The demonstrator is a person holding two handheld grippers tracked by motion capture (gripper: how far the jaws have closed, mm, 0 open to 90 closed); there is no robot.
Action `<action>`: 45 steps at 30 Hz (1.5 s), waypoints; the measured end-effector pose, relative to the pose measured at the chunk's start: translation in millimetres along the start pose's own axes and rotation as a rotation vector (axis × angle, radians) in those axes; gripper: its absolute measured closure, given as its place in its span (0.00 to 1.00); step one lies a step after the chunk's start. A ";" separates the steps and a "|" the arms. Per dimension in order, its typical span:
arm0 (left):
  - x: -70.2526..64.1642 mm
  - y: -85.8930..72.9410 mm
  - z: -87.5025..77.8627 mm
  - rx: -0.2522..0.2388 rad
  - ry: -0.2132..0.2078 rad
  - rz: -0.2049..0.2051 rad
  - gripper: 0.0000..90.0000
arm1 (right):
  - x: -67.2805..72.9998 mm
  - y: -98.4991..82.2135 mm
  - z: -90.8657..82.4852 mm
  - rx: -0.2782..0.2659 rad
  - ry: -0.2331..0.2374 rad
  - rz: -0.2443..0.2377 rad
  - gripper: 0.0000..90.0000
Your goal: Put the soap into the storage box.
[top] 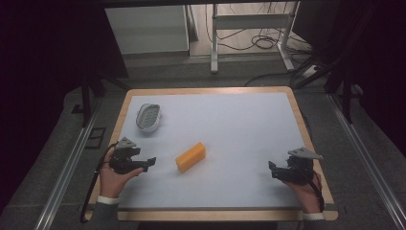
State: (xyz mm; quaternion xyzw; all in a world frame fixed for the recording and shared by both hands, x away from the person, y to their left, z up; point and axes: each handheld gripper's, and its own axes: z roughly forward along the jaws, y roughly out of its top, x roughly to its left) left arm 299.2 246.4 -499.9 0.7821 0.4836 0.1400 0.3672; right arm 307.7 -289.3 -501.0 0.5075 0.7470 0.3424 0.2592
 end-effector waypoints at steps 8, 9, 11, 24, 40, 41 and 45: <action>-10.6 12.4 -19.3 -0.002 0.030 0.034 0.22 | -4.3 1.3 -3.7 -0.009 -0.007 0.010 0.08; -13.8 18.3 -26.7 -0.016 0.025 0.040 0.22 | -4.6 1.5 -4.5 -0.012 -0.008 0.010 0.08; -16.6 23.8 -29.6 -0.016 0.022 0.052 0.22 | -5.2 2.0 -6.2 -0.017 -0.012 0.011 0.08; -30.1 48.1 -28.8 0.000 0.011 0.095 0.21 | -10.4 0.0 -9.1 -0.021 -0.046 0.024 0.08; -42.4 61.3 -25.2 0.018 -0.007 0.125 0.22 | -10.0 -2.0 -7.5 -0.013 -0.072 0.009 0.08; -43.8 62.4 -23.9 0.018 -0.011 0.130 0.21 | -10.2 -2.2 -7.5 -0.012 -0.072 0.011 0.08; -51.0 66.8 -17.7 0.032 -0.024 0.154 0.21 | -10.4 -2.5 -7.5 -0.011 -0.073 0.011 0.08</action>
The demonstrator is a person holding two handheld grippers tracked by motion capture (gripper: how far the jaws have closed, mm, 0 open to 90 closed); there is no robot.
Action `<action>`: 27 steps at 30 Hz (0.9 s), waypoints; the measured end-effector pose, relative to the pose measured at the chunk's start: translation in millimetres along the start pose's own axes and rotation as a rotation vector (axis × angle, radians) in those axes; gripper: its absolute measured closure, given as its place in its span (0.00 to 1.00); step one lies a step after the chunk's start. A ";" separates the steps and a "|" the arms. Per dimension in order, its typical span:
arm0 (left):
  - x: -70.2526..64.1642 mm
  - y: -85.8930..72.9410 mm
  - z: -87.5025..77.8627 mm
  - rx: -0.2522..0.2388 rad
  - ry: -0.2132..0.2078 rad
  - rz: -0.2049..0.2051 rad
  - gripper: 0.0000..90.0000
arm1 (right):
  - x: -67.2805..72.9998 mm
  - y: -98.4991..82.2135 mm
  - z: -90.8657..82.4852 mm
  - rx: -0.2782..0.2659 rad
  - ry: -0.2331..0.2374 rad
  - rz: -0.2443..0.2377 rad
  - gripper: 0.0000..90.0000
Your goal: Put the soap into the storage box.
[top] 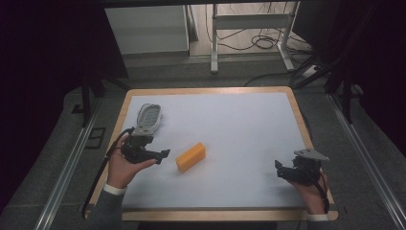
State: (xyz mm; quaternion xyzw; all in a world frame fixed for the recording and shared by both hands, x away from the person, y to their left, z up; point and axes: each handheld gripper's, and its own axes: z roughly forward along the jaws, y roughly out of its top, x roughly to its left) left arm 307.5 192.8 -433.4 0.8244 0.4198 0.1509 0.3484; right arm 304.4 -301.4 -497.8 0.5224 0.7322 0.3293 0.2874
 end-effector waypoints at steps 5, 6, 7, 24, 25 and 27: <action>-5.0 6.6 4.3 0.003 -0.009 0.016 0.21 | 0.4 -0.3 -0.2 0.002 -0.001 -0.006 0.08; -5.7 7.9 4.7 0.007 -0.006 0.022 0.21 | 0.4 -0.4 -0.1 0.002 -0.001 -0.007 0.08; -5.7 7.9 4.7 0.007 -0.006 0.022 0.21 | 0.4 -0.4 -0.1 0.002 -0.001 -0.007 0.08; -19.7 24.9 26.0 0.095 -0.025 0.075 0.21 | -0.5 -1.2 0.2 0.003 -0.002 -0.010 0.08; -19.7 24.9 26.0 0.095 -0.025 0.075 0.21 | -0.5 -1.2 0.2 0.003 -0.002 -0.010 0.08; -21.5 26.8 28.6 0.106 -0.032 0.077 0.20 | -0.8 -1.3 0.3 0.004 -0.003 -0.011 0.08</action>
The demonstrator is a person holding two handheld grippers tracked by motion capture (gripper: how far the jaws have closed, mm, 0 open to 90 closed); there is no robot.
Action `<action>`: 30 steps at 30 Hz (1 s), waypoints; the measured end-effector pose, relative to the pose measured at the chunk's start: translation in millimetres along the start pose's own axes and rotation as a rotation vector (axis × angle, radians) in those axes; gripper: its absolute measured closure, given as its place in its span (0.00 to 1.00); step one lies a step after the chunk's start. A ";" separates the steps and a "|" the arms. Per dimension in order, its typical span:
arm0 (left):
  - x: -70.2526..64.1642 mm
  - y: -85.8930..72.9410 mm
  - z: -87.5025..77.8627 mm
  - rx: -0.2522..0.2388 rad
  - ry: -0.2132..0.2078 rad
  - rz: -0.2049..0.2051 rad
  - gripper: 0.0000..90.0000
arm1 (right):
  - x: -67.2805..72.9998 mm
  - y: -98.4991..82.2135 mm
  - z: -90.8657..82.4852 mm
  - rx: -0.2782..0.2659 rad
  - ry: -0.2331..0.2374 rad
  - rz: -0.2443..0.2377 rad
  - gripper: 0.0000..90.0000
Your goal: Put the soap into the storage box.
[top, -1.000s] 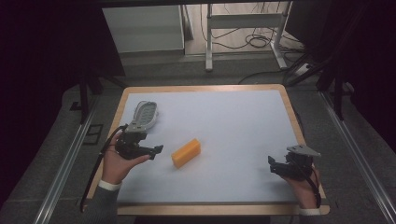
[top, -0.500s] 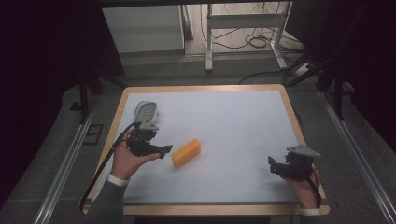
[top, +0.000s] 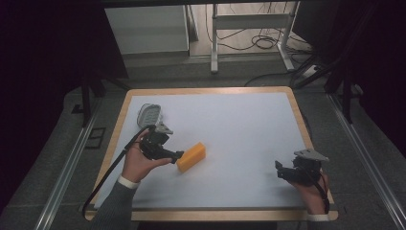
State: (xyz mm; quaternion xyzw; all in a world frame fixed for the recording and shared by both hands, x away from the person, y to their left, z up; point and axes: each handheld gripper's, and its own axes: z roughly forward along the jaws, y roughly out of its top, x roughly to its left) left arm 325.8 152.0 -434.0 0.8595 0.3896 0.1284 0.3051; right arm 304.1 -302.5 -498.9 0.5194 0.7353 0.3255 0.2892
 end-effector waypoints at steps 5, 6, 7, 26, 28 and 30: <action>-2.4 2.8 10.0 0.013 -0.014 0.007 0.20 | -0.1 -0.3 0.5 0.000 0.000 -0.002 0.08; -3.0 3.0 11.7 0.015 -0.018 0.007 0.20 | 0.1 -0.4 0.8 0.000 -0.002 -0.002 0.08; -3.8 3.2 13.1 0.016 -0.018 0.005 0.20 | 0.2 -0.5 1.0 0.002 -0.002 -0.003 0.08; -19.0 13.8 49.2 0.087 -0.042 0.030 0.26 | 0.5 -1.7 2.6 0.012 0.000 -0.010 0.08; -19.6 13.8 52.0 0.091 -0.046 0.028 0.27 | 1.0 -1.6 2.5 0.011 0.000 -0.012 0.08; -19.9 13.5 57.7 0.108 -0.047 0.033 0.28 | 2.1 -1.2 2.2 0.010 0.003 -0.016 0.08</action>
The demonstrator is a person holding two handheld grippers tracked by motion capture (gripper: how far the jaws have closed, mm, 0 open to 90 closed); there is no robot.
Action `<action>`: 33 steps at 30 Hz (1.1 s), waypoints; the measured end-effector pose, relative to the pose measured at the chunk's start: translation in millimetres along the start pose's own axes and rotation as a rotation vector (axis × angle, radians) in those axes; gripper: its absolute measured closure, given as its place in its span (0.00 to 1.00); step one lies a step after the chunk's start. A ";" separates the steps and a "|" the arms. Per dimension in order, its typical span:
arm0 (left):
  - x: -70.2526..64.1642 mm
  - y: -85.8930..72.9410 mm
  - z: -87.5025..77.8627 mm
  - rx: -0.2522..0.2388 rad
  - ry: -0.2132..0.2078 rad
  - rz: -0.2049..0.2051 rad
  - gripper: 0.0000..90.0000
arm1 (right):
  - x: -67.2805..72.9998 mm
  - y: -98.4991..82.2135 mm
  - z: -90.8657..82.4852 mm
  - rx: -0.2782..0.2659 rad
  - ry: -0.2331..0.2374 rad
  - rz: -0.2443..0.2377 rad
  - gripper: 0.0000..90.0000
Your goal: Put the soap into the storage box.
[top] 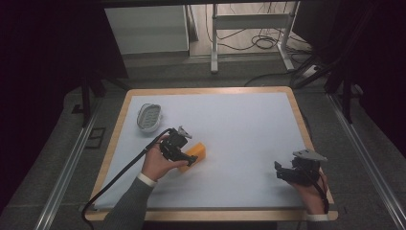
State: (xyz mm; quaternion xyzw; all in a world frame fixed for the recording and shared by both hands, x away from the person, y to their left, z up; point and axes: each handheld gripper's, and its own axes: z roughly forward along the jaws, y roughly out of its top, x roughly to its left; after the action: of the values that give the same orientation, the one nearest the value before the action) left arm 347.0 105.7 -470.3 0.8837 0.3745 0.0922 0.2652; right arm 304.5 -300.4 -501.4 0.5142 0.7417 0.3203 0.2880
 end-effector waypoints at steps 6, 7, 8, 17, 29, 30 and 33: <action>-1.3 0.0 14.8 0.032 -0.004 0.000 0.31 | 0.7 -0.4 0.9 0.005 0.001 0.001 0.08; -1.1 -0.1 16.5 0.038 -0.001 0.002 0.31 | 1.0 -0.1 0.5 0.003 0.003 0.001 0.08; -1.1 -0.1 16.5 0.038 -0.001 0.002 0.32 | 1.0 -0.1 0.5 0.003 0.003 0.001 0.08; -1.0 -0.7 30.9 0.077 -0.046 0.013 0.53 | 1.6 -0.5 1.4 0.008 0.004 -0.002 0.08; -2.6 -1.8 31.8 0.071 -0.024 0.022 0.67 | 2.4 -1.3 2.3 0.010 -0.001 -0.003 0.08; -2.6 -1.8 31.8 0.071 -0.024 0.022 0.67 | 2.4 -1.3 2.3 0.010 -0.001 -0.003 0.08; 0.0 -1.3 27.8 0.071 -0.029 0.019 0.67 | 1.6 -1.3 1.0 0.006 -0.005 -0.004 0.08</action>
State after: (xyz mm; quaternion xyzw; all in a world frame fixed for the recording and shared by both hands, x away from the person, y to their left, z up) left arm 356.3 95.3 -494.4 0.8972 0.3654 0.0686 0.2382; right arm 304.1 -299.1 -503.2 0.5144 0.7430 0.3161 0.2889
